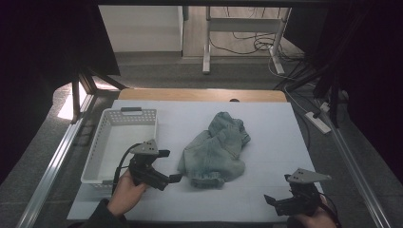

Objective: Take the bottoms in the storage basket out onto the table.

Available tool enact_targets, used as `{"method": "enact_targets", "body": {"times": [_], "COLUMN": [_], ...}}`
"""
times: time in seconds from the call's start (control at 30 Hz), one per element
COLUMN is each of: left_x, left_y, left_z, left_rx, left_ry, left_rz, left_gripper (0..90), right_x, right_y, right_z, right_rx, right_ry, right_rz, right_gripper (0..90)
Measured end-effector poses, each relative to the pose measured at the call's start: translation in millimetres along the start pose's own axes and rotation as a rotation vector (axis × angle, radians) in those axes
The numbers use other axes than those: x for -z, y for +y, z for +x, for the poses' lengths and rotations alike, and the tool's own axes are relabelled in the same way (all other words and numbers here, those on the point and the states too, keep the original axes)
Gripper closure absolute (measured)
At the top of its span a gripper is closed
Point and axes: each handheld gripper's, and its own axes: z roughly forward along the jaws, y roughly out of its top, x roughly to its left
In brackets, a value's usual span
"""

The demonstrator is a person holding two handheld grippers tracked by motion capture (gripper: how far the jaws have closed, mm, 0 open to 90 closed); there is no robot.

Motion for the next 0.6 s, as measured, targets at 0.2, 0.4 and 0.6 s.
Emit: {"method": "enact_targets", "body": {"times": [0.2,0.4,0.6], "left_x": [5.7,10.7,16.9], "left_y": [-6.5,-11.8,-17.2], "left_z": [1.4,1.9,2.5], "left_rx": [0.023,0.037,0.050], "left_ry": [-0.001,0.004,0.012], "left_rz": [-0.007,-0.010,-0.017], "left_gripper": [0.0,0.0,0.0], "right_x": [-0.1,-0.1,-0.1], "right_y": [0.1,0.1,0.1], "right_z": [0.0,0.0,-0.1], "right_rx": [-0.001,-0.001,-0.003], "right_ry": [0.000,0.000,-0.001], "right_rz": [0.000,0.001,0.000], "right_gripper": [0.0,0.0,0.0]}}
